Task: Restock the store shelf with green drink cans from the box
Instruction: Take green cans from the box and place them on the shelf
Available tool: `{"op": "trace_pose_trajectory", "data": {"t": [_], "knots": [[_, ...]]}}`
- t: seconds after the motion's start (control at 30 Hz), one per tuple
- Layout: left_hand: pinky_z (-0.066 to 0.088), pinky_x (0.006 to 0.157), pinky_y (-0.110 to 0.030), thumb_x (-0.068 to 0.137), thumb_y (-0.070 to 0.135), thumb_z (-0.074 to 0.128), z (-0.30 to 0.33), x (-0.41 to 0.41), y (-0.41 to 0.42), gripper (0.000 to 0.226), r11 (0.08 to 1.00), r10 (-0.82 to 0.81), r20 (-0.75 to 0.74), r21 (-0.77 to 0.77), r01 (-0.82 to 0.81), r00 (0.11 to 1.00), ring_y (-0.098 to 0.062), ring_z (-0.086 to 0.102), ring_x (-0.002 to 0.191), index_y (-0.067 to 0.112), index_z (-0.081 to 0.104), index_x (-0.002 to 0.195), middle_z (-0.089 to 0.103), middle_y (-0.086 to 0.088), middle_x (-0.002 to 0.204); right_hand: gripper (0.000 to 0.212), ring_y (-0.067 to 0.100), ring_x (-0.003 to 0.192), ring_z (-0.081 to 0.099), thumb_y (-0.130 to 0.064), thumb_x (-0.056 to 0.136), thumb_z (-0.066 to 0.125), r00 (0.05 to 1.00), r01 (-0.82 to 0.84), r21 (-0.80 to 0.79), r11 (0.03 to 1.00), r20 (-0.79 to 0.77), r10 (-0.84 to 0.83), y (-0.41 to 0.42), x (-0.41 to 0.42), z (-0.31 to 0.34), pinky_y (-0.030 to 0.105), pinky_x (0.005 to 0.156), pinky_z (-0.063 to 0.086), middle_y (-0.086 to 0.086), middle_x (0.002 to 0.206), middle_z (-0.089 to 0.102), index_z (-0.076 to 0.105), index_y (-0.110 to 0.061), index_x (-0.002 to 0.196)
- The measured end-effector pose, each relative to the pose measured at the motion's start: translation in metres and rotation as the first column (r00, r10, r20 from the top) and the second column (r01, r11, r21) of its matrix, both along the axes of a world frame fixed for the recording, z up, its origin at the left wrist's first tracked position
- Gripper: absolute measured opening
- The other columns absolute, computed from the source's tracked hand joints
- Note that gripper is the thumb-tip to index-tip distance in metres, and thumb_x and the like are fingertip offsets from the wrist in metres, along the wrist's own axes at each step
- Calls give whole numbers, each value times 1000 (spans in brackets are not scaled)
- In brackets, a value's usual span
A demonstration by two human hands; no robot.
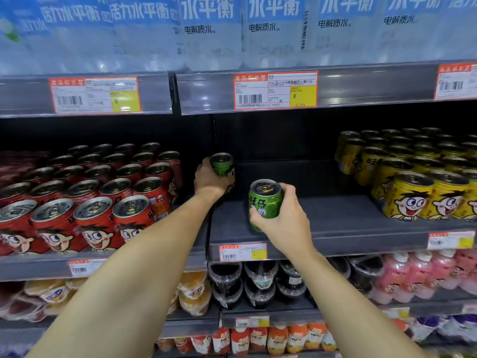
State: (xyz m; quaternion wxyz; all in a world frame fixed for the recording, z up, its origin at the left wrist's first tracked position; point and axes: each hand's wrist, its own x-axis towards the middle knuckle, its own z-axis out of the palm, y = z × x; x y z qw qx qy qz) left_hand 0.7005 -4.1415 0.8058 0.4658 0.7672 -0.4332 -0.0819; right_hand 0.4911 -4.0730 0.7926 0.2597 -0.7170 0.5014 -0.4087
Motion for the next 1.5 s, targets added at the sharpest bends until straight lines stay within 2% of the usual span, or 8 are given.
{"op": "trace_pose_trajectory", "data": {"t": [0.23, 0.67, 0.93, 1.1, 1.2, 1.3, 1.37, 1.5], "knots": [[48, 96, -35, 66, 28, 84, 3, 8, -29, 74, 1000, 2, -49, -12, -3, 999, -30, 58, 115, 11, 50, 130, 60, -13, 124, 67, 8, 95, 57, -52, 72, 74, 1000, 3, -16, 1000, -6, -3, 0, -1, -3, 34, 83, 51, -18, 110, 56, 35, -37, 125], [45, 93, -26, 71, 24, 83, 1, 21, -49, 66, 999, -42, -49, -37, 41, 998, -26, 59, 113, 12, 52, 129, 63, -11, 122, 71, 4, 91, 52, -54, 72, 72, 999, 32, -41, 999, -26, -33, -2, 1, -8, 28, 78, 41, -20, 112, 55, 34, -38, 129], [43, 94, -26, 74, 27, 81, 5, 22, -50, 71, 999, -43, -53, 25, 44, 998, -27, 56, 118, 10, 46, 133, 59, -13, 127, 70, 3, 94, 52, -53, 71, 73, 1000, 28, -53, 998, -10, -29, -1, 2, -9, 28, 79, 42, -20, 112, 56, 36, -39, 128], [41, 101, -30, 75, 42, 79, 10, 20, -38, 81, 992, -25, -68, 121, 33, 997, -30, 51, 125, 7, 40, 137, 53, -14, 136, 70, 5, 94, 53, -54, 71, 74, 1000, 13, -26, 1000, 4, -12, -1, 1, -8, 29, 79, 42, -20, 113, 56, 35, -40, 127], [41, 99, -29, 77, 49, 75, 20, 18, -22, 79, 966, -64, -52, 249, 75, 997, -29, 51, 125, 5, 45, 137, 53, -13, 137, 71, 7, 100, 55, -54, 71, 74, 1000, 6, -11, 1000, 6, -6, 0, 0, -5, 30, 81, 46, -19, 116, 56, 35, -39, 129], [41, 90, -23, 84, 42, 70, 37, 11, 7, 58, 878, -213, 4, 439, 190, 977, -24, 55, 118, 15, 55, 132, 58, -8, 133, 72, 11, 105, 57, -52, 72, 74, 1000, 7, 13, 1000, -1, -7, 2, 0, -2, 32, 83, 46, -16, 118, 57, 35, -37, 131], [36, 87, -20, 91, 42, 60, 47, -1, 30, 49, 791, -331, 85, 567, 227, 940, -24, 52, 122, 17, 55, 134, 55, -7, 137, 72, 12, 107, 57, -52, 73, 74, 1000, 9, 26, 1000, -3, -8, 3, -1, -1, 32, 83, 45, -15, 119, 57, 35, -36, 131], [35, 99, -26, 97, 59, 37, 37, -28, 75, 65, 680, -440, 166, 703, 207, 883, -28, 42, 133, 15, 44, 144, 42, -10, 149, 71, 15, 108, 57, -52, 73, 73, 1000, 21, 25, 999, -11, -20, 5, 0, 1, 31, 80, 42, -12, 120, 57, 37, -34, 131]]}}
